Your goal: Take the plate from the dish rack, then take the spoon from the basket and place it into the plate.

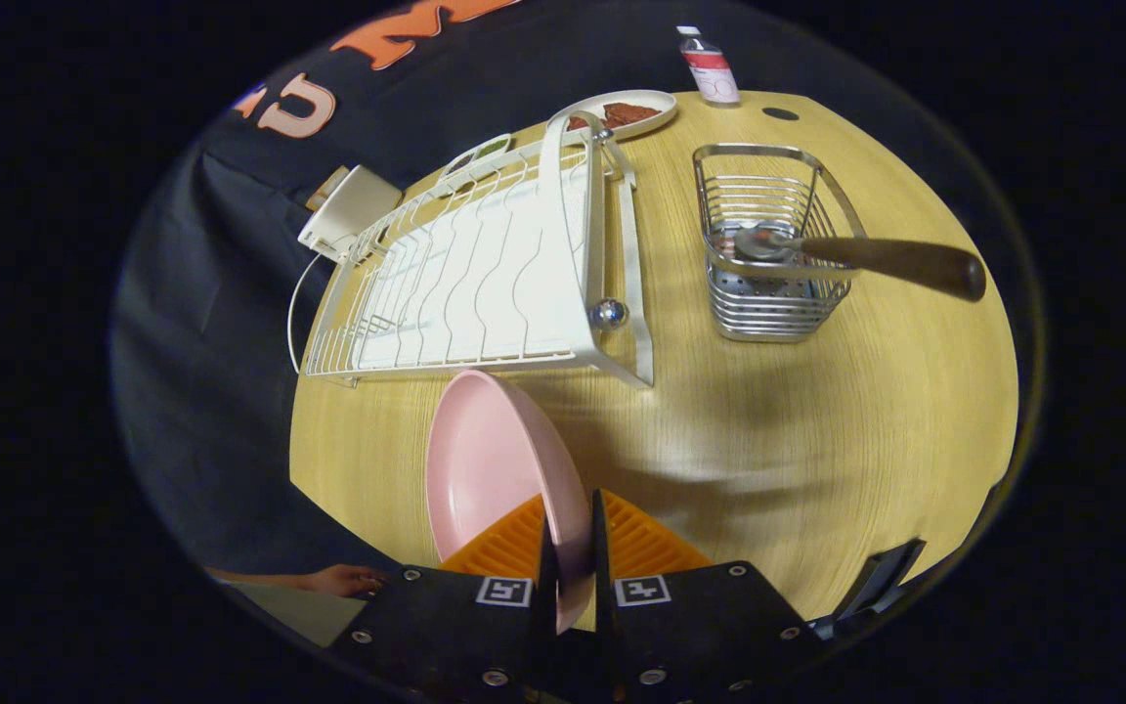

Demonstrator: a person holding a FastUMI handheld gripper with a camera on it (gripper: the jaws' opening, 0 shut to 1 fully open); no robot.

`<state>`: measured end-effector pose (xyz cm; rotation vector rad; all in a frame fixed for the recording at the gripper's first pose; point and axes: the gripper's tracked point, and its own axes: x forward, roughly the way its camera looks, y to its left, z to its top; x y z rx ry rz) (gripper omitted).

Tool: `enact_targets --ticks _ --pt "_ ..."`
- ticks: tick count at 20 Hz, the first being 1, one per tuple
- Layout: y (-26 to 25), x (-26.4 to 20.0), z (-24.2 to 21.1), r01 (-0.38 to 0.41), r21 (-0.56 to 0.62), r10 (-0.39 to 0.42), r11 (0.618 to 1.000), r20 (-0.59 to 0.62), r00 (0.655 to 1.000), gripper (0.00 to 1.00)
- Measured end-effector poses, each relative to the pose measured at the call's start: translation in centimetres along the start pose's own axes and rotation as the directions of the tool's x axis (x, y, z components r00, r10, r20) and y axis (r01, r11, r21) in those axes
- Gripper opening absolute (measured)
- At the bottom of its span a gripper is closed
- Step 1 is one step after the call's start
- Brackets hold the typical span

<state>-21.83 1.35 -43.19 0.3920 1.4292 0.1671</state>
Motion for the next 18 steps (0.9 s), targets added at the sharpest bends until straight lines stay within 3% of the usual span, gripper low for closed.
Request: enact_targets --ticks 5,9,12,14,18 --pt "-1.9 0.9 -0.3 0.084 -0.01 -0.084 0.996 0.015 0.996 0.2" --pt "-2.0 -0.6 2.3 0.06 0.042 -0.066 0.997 0.164 0.984 0.47" --pt "-3.5 -2.4 4.4 0.1 0.053 -0.111 0.994 0.276 0.955 0.67" --pt "-5.1 -3.6 5.6 0.169 0.043 -0.174 0.985 0.344 0.923 0.8" --pt "-7.7 -5.6 7.7 0.273 0.09 -0.284 0.958 0.46 0.842 0.86"
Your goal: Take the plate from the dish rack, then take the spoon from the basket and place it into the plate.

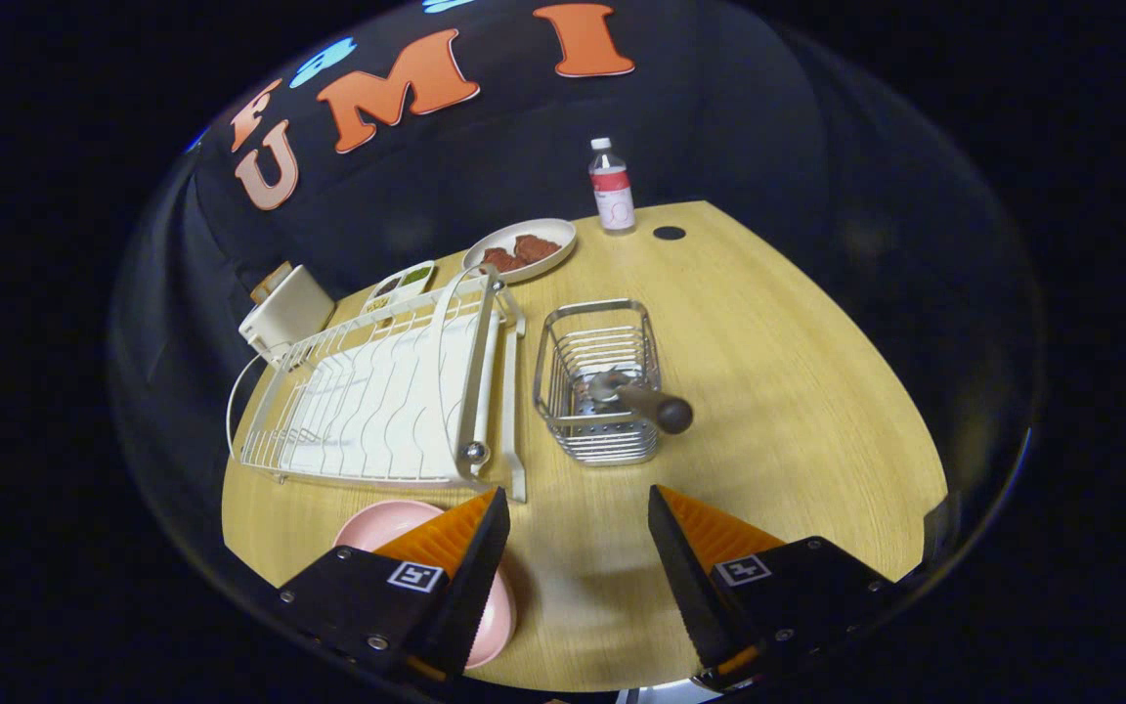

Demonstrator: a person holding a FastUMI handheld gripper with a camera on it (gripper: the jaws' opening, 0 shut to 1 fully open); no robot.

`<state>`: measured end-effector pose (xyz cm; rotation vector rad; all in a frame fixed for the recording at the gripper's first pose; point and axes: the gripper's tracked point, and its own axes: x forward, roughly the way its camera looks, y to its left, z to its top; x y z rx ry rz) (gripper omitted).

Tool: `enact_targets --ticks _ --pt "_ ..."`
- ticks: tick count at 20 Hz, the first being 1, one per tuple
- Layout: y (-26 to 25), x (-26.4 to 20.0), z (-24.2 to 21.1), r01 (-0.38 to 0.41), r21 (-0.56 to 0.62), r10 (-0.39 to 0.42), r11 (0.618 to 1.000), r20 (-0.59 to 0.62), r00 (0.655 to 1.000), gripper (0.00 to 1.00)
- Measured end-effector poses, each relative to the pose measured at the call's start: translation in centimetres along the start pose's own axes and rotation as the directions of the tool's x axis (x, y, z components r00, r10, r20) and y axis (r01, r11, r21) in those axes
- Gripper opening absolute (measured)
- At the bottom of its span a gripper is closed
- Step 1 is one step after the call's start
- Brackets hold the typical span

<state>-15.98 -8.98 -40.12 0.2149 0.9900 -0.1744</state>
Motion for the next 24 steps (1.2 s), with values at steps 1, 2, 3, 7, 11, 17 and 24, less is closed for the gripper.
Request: enact_targets --ticks 1,2,3,7,11,17,24 --pt "-0.4 -0.1 0.6 0.012 0.005 -0.012 1.0 0.026 1.0 0.86" --pt "-0.8 -0.1 1.2 0.031 0.012 -0.032 0.999 0.055 0.998 0.84" --pt "-1.0 -0.1 1.9 0.043 0.019 -0.044 0.999 0.078 0.996 0.83" --pt "-1.2 0.6 4.0 0.076 -0.006 -0.073 0.997 0.168 0.983 0.68" --pt "-0.2 1.4 3.8 0.053 -0.018 -0.05 0.998 0.141 0.989 0.51" --pt "-0.9 2.2 5.1 0.095 -0.015 -0.091 0.995 0.175 0.98 0.31" --pt "-0.7 1.5 7.2 0.077 0.031 -0.082 0.997 0.192 0.978 0.13"
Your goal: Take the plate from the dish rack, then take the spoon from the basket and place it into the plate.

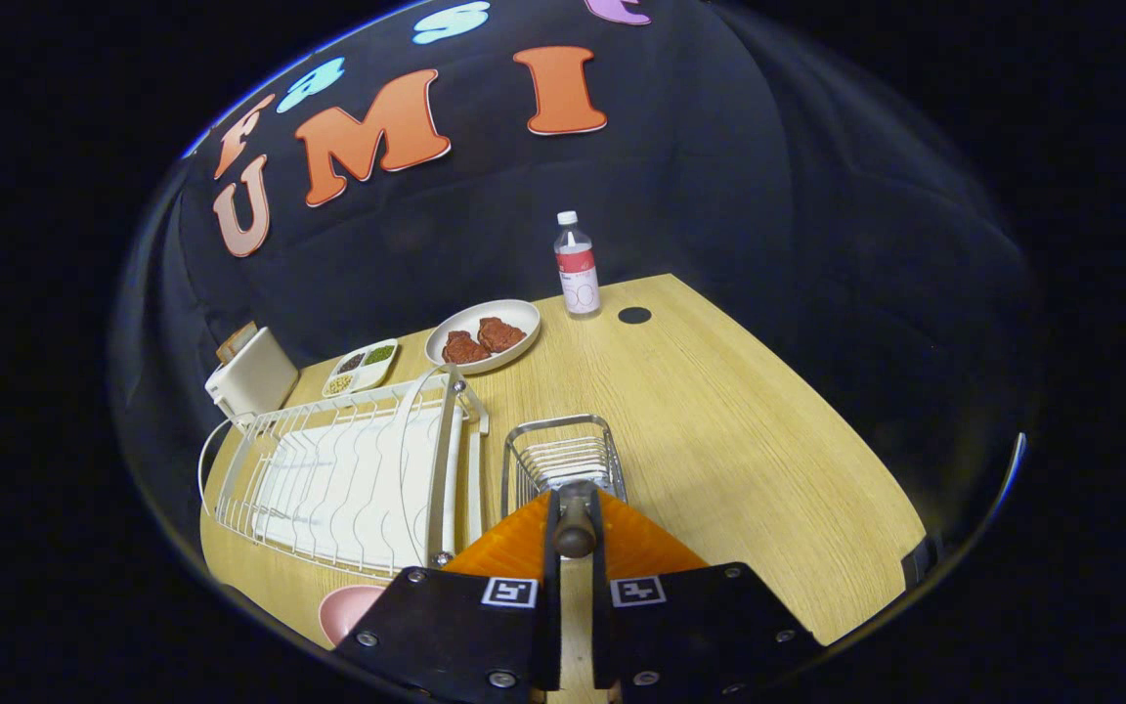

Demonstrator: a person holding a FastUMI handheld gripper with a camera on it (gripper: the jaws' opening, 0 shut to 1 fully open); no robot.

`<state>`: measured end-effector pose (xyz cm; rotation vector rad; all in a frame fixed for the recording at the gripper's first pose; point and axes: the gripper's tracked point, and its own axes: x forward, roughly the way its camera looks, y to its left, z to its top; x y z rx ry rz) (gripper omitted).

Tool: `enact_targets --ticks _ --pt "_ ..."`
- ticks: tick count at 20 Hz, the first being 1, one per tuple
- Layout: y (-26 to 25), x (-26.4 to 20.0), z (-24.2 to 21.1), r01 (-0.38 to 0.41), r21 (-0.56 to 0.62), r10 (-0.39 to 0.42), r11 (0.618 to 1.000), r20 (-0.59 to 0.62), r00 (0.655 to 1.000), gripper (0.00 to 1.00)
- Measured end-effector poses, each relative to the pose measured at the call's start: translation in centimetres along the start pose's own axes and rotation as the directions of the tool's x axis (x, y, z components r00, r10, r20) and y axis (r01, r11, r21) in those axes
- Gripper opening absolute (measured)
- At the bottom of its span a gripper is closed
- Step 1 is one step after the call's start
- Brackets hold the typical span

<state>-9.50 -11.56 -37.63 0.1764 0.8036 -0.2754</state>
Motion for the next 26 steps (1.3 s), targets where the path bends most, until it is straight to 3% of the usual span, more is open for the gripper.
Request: enact_targets --ticks 10,18,22,26 --pt "1.7 -1.9 5.4 -0.048 -0.01 0.049 0.999 0.052 0.997 0.13" --pt "5.2 -6.6 10.6 -0.143 -0.077 0.153 0.987 0.141 0.978 0.13" --pt "7.1 -8.5 11.0 -0.207 -0.103 0.221 0.973 0.152 0.963 0.13" --pt "9.9 -9.4 8.6 -0.303 -0.121 0.315 0.945 0.094 0.945 0.13"
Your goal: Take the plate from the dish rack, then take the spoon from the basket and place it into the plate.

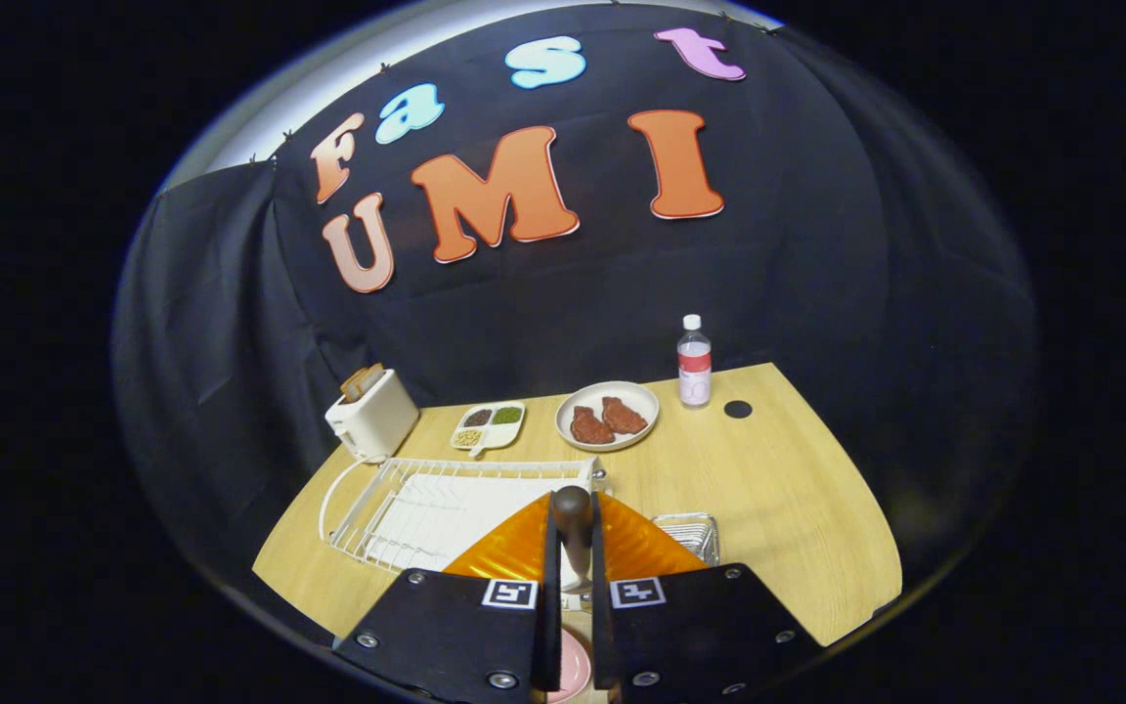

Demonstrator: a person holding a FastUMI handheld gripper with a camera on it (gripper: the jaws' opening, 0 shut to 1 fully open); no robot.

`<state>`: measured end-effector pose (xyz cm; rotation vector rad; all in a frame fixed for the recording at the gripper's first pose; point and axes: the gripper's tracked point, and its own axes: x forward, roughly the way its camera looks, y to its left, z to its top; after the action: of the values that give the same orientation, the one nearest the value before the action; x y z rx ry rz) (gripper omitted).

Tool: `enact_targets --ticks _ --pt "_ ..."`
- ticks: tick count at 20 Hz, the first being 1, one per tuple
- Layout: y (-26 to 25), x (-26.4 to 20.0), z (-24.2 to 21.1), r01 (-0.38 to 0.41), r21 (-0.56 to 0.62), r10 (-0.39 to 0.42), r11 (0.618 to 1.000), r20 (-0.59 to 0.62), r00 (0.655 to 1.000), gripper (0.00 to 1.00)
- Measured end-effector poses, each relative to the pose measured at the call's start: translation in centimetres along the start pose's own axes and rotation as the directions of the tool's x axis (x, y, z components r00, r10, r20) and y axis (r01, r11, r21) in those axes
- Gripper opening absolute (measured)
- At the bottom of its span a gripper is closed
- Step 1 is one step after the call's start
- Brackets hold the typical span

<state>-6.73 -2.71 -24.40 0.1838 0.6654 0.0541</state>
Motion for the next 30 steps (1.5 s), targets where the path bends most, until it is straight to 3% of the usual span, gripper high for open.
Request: enact_targets --ticks 5,11,22,30 --pt "4.6 -0.4 -2.0 -0.133 -0.029 0.132 0.991 -0.042 0.99 0.13" --pt "8.7 0.4 -7.3 -0.231 -0.052 0.222 0.971 -0.15 0.964 0.13" --pt "11.4 1.0 -13.7 -0.298 -0.084 0.267 0.951 -0.267 0.926 0.13" --pt "9.8 0.7 -15.6 -0.273 -0.107 0.232 0.956 -0.292 0.928 0.13"
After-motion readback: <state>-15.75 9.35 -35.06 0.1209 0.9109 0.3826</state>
